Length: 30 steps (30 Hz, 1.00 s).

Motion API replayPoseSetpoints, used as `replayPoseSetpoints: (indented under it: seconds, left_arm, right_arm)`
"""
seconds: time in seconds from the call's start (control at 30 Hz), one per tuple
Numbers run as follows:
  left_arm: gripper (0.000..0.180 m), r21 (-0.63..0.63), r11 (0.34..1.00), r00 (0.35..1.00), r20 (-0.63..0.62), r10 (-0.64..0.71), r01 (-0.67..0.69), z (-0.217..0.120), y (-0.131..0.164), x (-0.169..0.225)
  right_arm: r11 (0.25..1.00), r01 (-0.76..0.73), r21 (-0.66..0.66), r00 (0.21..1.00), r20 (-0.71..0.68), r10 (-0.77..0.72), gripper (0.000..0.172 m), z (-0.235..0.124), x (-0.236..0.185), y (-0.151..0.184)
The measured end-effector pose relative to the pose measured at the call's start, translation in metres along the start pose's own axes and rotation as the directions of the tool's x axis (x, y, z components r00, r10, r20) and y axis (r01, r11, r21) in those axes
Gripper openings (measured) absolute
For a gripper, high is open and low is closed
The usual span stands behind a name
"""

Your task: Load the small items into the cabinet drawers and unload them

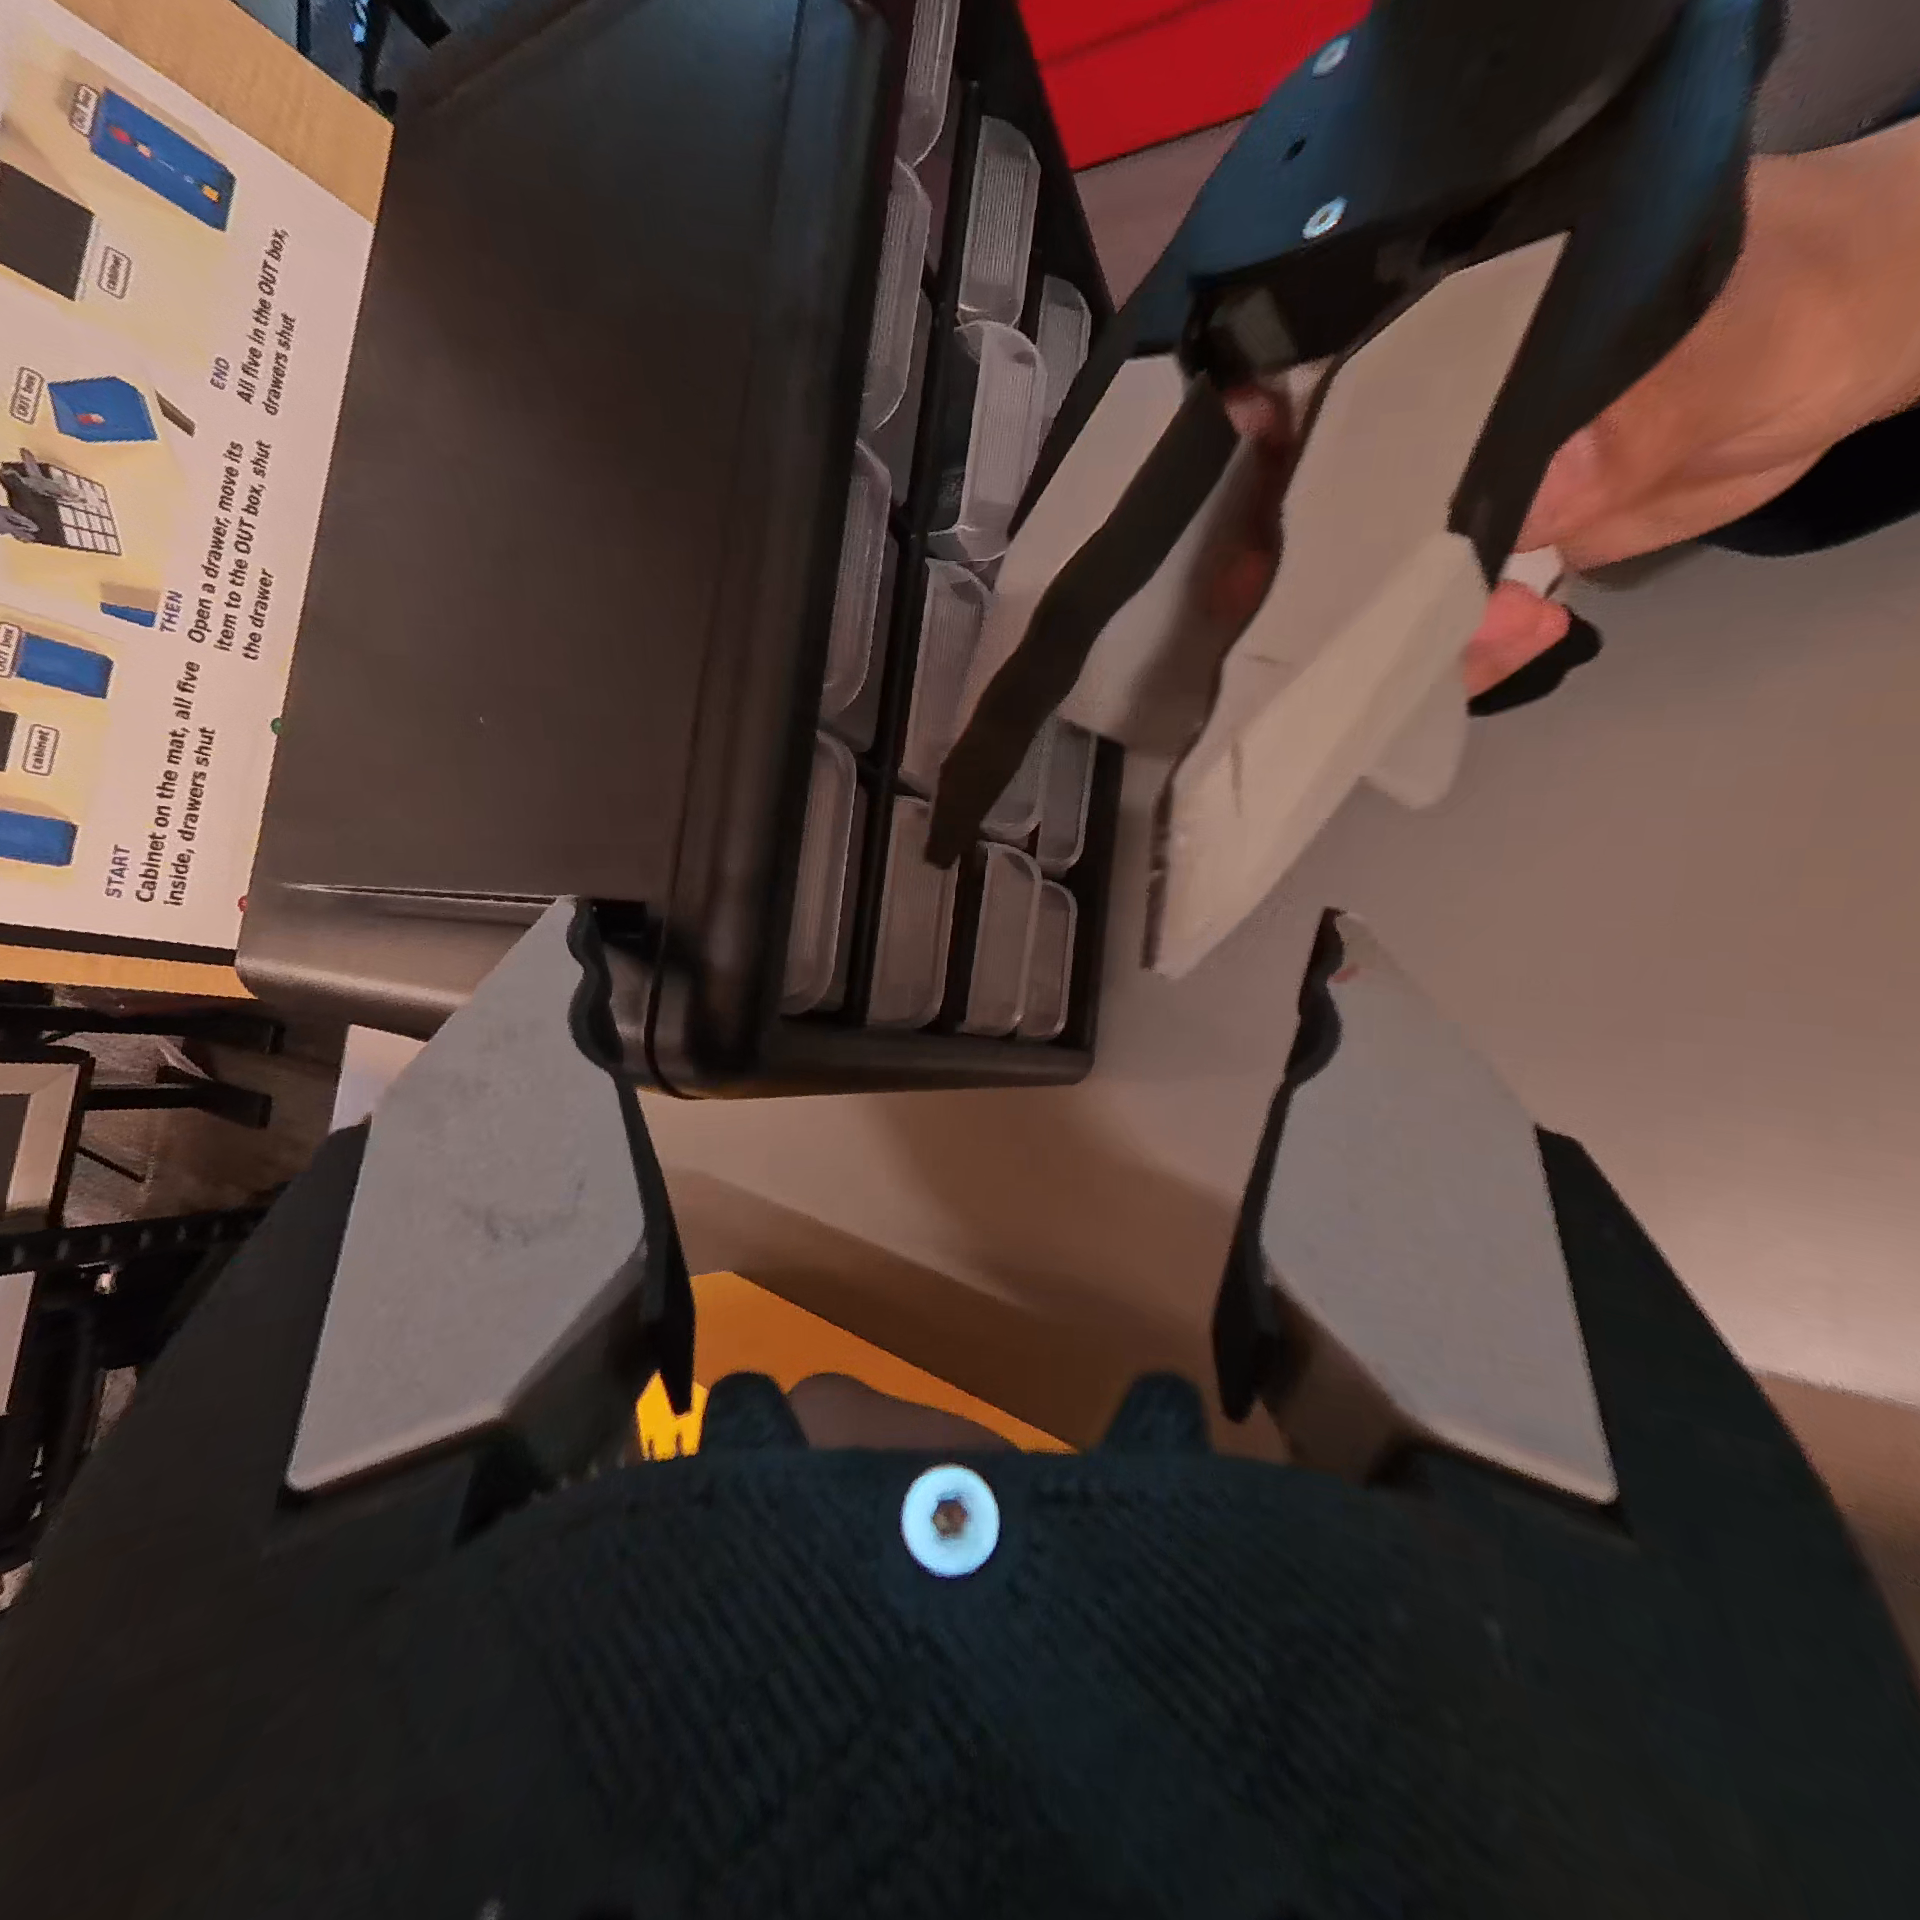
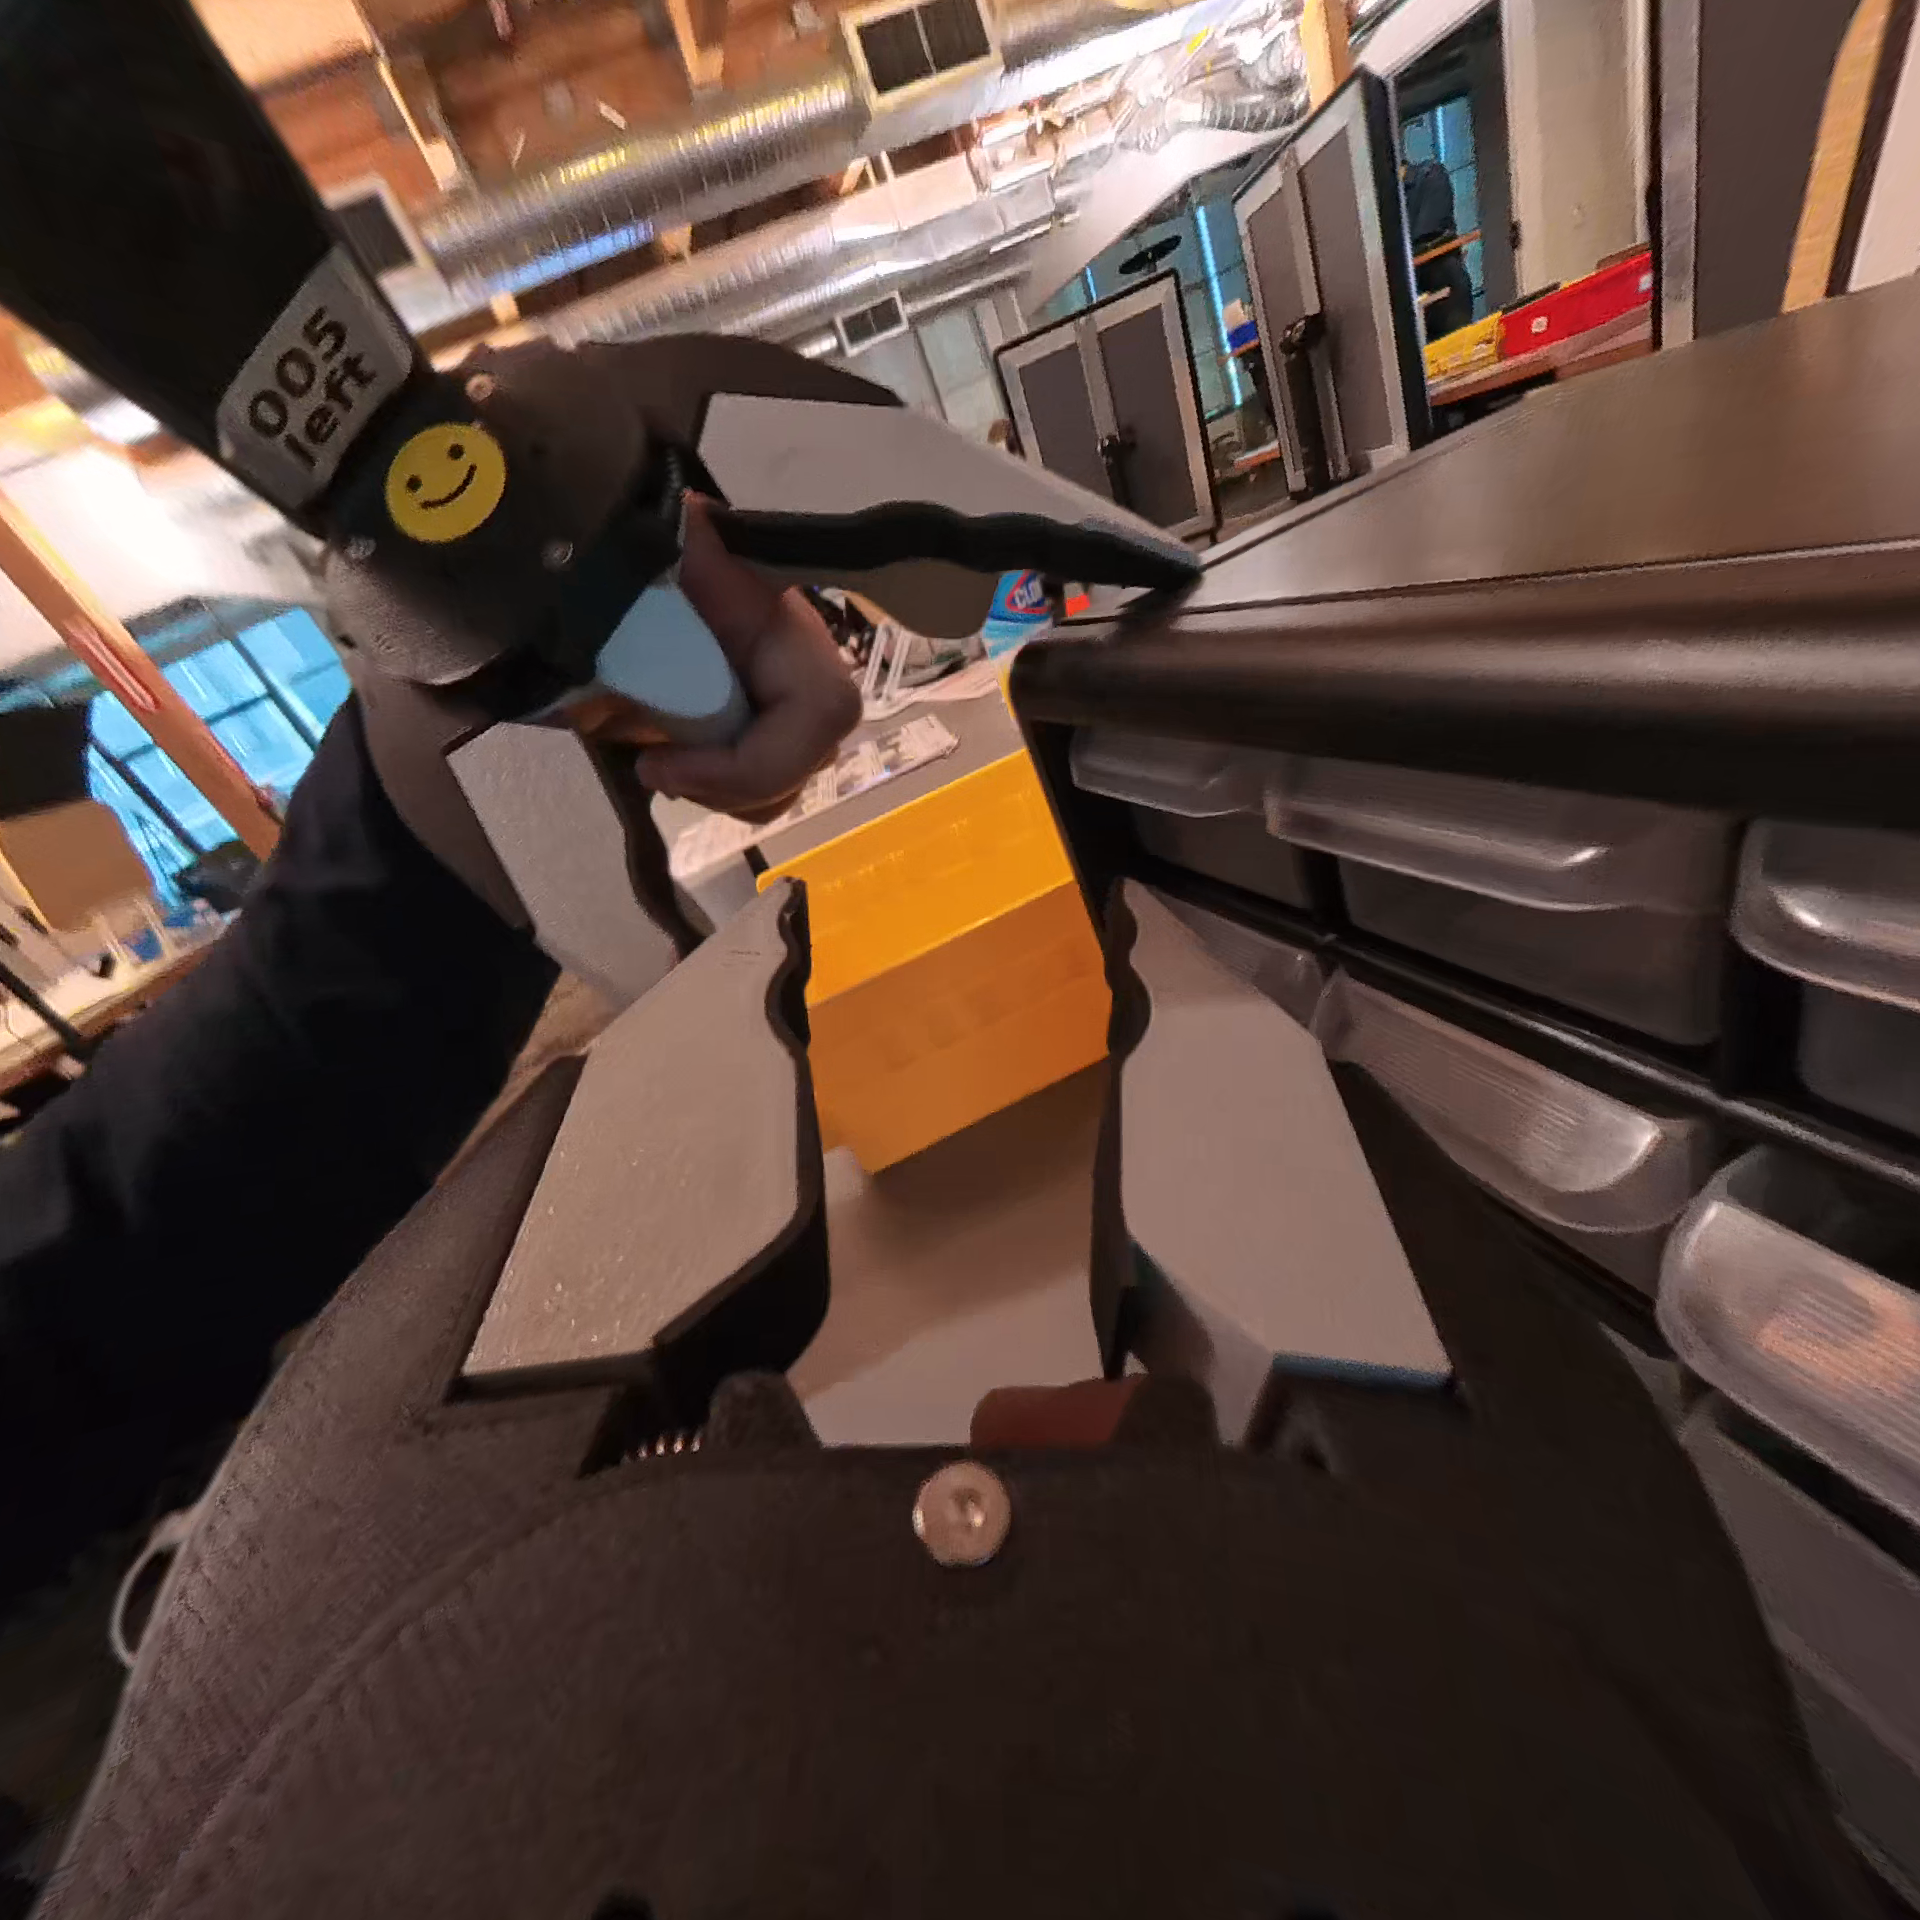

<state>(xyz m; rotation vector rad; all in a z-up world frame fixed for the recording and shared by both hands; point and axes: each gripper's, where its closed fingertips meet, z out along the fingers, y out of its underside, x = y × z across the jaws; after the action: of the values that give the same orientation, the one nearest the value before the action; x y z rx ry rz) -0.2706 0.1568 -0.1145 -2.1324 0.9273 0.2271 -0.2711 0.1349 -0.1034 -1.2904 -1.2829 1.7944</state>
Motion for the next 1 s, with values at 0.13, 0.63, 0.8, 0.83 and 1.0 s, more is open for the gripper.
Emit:
replayPoseSetpoints:
  seconds: [0.13, 0.63, 0.8, 0.83, 1.0]
  left_arm:
    - [0.119, 0.022, 1.0, 1.0, -0.007, -0.005, 0.005, -0.003, -0.001, -0.005]
    - [0.108, 0.228, 0.972, 0.998, -0.024, -0.056, 0.06, -0.009, -0.006, -0.011]
    - [0.118, 0.232, 0.971, 0.998, -0.043, -0.042, 0.051, -0.009, -0.005, -0.005]
    - [0.119, 0.23, 0.972, 0.998, -0.049, -0.038, 0.049, -0.009, -0.005, -0.004]
    - [0.115, 0.26, 0.964, 0.995, -0.09, -0.034, 0.057, -0.019, -0.003, -0.002]
  right_arm:
    - [0.998, -0.05, 0.026, 0.999, -0.017, 0.051, 0.052, 0.01, 0.008, -0.001]
    - [0.985, -0.071, 0.156, 0.997, 0.021, 0.068, 0.047, 0.024, 0.012, -0.013]
    - [0.989, 0.001, 0.15, 1.0, 0.025, -0.005, 0.047, 0.019, 0.001, -0.007]
    - [0.989, 0.008, 0.148, 0.999, 0.034, -0.013, 0.046, 0.018, -0.001, -0.006]
    - [0.992, -0.011, 0.123, 0.992, 0.126, -0.005, 0.043, 0.008, -0.019, -0.001]
